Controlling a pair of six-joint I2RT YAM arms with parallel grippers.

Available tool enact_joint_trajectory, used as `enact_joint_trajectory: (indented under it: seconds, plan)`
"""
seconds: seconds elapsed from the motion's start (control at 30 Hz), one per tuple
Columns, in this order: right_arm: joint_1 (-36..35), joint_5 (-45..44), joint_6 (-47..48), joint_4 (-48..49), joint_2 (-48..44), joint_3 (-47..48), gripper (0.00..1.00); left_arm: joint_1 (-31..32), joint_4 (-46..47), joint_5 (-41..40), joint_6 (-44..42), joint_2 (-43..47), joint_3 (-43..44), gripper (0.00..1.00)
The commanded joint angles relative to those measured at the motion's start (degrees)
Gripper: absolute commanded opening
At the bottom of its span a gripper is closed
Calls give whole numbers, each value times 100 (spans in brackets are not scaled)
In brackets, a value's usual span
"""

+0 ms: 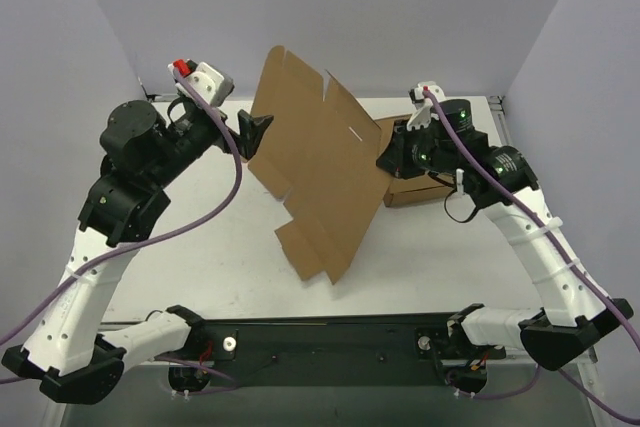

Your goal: Fold the paper box

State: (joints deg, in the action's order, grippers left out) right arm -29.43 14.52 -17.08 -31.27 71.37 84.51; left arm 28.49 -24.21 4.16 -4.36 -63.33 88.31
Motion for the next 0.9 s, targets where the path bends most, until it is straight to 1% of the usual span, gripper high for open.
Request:
enact_joint_trajectory:
  seconds: [0.0,0.03,0.07,0.13,0.2,0.27,0.3,0.37,0.63,0.8,0.87]
  plan:
    - [-10,306,969,-2391,166,793,0,34,-348,2123,-1497,-461,326,98]
    - [-10,305,1039,-2706,192,891,0,42,-296,2211,-1558,-461,327,97]
    - [-10,314,1188,-2848,219,970,0,51,-234,2516,-1742,-435,249,97]
    - [-1,340,1295,-3103,289,1102,0,112,-94,2764,-1901,-391,169,98]
    - [-19,437,1452,-3175,324,1112,0,209,-189,2949,-2182,-469,195,97]
    - [-19,604,1549,-3228,333,1094,0,542,-374,2871,-2567,-654,247,97]
    - [-19,639,1611,-3228,342,1085,0,691,-426,2697,-2718,-733,274,97]
    - [-19,561,1620,-3245,368,1085,0,1034,-480,2546,-2999,-900,292,97]
    - [-54,639,1655,-3228,465,1033,0,1282,-559,2721,-3202,-1409,476,97]
    - [-177,675,1664,-3219,500,989,0,1352,-304,2739,-3203,-1594,511,97]
    - [-247,640,1655,-3219,483,962,0,1387,-356,2791,-3203,-1779,695,97]
